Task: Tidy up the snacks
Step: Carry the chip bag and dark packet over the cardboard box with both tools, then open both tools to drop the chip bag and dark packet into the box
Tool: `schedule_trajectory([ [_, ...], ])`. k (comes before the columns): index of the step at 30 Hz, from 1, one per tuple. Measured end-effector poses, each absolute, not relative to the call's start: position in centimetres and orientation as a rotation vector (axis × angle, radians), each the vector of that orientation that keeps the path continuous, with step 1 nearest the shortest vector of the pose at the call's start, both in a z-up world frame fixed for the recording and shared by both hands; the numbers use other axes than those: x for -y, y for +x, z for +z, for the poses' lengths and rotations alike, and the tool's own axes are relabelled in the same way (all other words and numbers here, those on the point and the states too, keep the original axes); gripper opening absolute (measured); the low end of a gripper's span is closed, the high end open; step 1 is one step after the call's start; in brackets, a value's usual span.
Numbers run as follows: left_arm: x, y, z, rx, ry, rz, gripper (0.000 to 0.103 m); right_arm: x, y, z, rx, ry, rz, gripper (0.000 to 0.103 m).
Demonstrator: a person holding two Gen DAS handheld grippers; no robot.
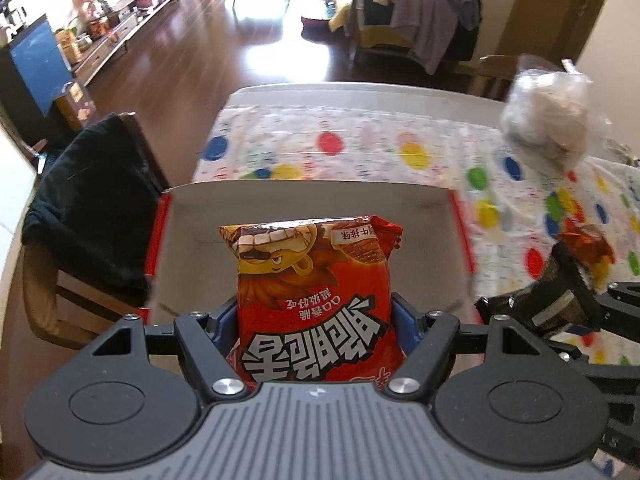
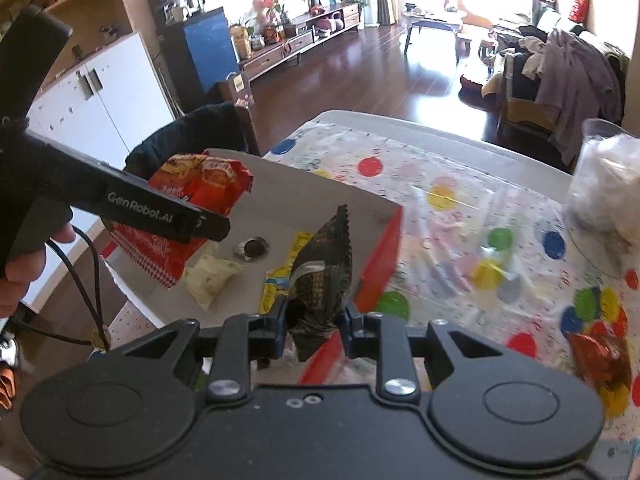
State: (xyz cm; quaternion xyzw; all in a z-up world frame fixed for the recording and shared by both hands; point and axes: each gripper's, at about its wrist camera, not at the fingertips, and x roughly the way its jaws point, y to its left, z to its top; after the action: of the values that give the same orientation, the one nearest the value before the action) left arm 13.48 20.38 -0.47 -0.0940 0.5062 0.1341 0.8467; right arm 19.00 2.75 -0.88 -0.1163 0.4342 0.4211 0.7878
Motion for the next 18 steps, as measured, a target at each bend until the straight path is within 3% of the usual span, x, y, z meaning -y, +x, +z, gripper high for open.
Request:
schedule_trajectory([
  [18,-25.2,15.6,-5.6,-1.189,-0.11,0.257,0.074,-11.1,18.9,-7.2,-1.147,-0.306,0.972,0.024],
])
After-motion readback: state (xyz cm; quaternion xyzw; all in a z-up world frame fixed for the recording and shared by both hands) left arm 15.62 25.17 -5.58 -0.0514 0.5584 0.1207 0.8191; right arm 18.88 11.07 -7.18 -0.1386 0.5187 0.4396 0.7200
